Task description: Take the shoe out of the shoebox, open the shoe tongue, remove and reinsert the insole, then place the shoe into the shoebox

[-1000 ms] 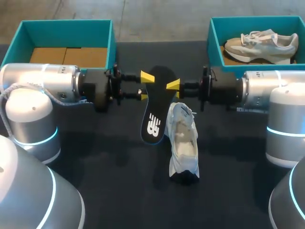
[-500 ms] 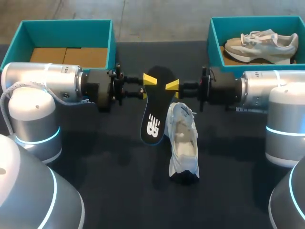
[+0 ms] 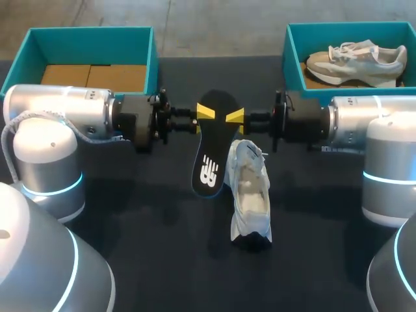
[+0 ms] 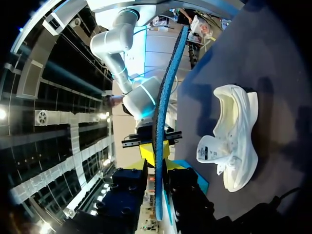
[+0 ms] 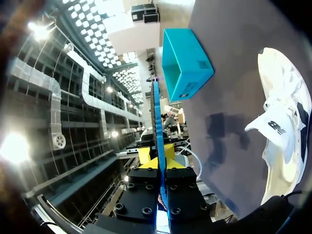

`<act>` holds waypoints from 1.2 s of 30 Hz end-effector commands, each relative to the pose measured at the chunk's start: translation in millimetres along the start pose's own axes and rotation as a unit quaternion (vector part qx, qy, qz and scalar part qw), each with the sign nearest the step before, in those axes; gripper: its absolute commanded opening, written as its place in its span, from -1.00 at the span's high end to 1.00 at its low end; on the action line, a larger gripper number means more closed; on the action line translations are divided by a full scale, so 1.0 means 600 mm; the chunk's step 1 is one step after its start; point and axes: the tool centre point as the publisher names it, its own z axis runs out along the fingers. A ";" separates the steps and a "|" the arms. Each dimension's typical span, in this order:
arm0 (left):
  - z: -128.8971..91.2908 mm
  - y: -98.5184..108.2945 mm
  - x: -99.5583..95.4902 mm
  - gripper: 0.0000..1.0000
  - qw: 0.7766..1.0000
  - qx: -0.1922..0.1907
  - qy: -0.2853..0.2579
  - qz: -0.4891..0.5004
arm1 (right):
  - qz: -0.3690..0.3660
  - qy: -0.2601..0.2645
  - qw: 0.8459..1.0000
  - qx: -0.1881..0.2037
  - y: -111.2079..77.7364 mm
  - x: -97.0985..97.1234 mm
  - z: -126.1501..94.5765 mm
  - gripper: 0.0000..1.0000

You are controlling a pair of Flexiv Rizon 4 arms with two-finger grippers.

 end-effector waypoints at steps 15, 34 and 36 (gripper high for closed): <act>0.004 0.003 0.004 0.61 1.000 -0.020 -0.005 0.003 | 0.001 0.000 1.000 -0.002 0.001 -0.002 0.002 1.00; 0.005 0.005 0.009 1.00 0.999 -0.037 -0.004 0.006 | 0.004 0.000 1.000 -0.008 0.002 -0.003 0.000 1.00; 0.005 0.005 0.010 1.00 0.999 -0.037 -0.003 0.006 | 0.004 0.000 1.000 -0.008 0.002 -0.004 0.001 1.00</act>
